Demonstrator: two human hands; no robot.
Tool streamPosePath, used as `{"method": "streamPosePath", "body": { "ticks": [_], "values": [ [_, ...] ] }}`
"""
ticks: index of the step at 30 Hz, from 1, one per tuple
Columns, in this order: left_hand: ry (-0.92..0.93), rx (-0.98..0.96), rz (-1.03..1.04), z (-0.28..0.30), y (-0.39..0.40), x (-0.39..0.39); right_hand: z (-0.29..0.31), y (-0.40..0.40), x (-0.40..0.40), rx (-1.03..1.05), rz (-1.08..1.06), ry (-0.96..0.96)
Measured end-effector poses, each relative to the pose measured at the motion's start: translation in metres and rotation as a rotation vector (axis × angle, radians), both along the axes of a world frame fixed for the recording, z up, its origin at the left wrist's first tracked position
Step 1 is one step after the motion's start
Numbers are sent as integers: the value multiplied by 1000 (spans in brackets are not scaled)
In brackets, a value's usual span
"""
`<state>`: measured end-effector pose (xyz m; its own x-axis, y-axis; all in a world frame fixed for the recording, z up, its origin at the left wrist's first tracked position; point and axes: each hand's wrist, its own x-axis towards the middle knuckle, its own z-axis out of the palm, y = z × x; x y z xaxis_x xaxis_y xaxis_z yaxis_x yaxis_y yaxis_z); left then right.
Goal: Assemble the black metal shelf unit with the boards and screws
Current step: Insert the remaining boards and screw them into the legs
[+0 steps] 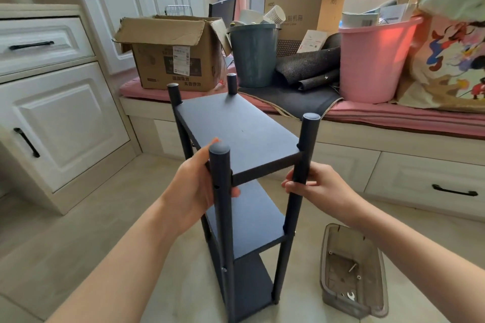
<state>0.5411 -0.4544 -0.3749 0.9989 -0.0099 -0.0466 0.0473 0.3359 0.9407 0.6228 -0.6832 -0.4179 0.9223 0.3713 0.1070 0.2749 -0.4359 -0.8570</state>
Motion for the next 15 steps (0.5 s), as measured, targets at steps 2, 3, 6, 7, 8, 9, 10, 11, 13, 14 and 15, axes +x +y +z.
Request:
{"method": "streamPosePath", "body": {
  "ticks": [2,3,6,7,8,9,10,11,13,14,15],
  "values": [
    [38,-8,88,0,4,6,1,2,-5,-13,37,-28],
    [54,-15,117,-1,8,9,1,4,-8,-19,53,-41],
    [77,17,148,-3,20,17,0,10,-13,-32,110,-57],
    [83,30,151,-4,25,19,0,11,-14,-32,132,-60],
    [87,37,151,-4,29,21,0,12,-16,-30,153,-61],
    [83,36,147,-3,32,23,0,12,-17,-28,173,-64],
    [75,29,140,-3,34,25,1,13,-18,-24,189,-64],
    [71,24,137,-3,36,27,1,13,-19,-22,198,-63],
    [70,31,135,-2,39,31,1,15,-19,-26,200,-58],
    [73,34,138,-1,42,32,1,17,-20,-28,199,-58],
    [82,34,152,-1,44,33,1,19,-20,-26,197,-60]
  ]
}}
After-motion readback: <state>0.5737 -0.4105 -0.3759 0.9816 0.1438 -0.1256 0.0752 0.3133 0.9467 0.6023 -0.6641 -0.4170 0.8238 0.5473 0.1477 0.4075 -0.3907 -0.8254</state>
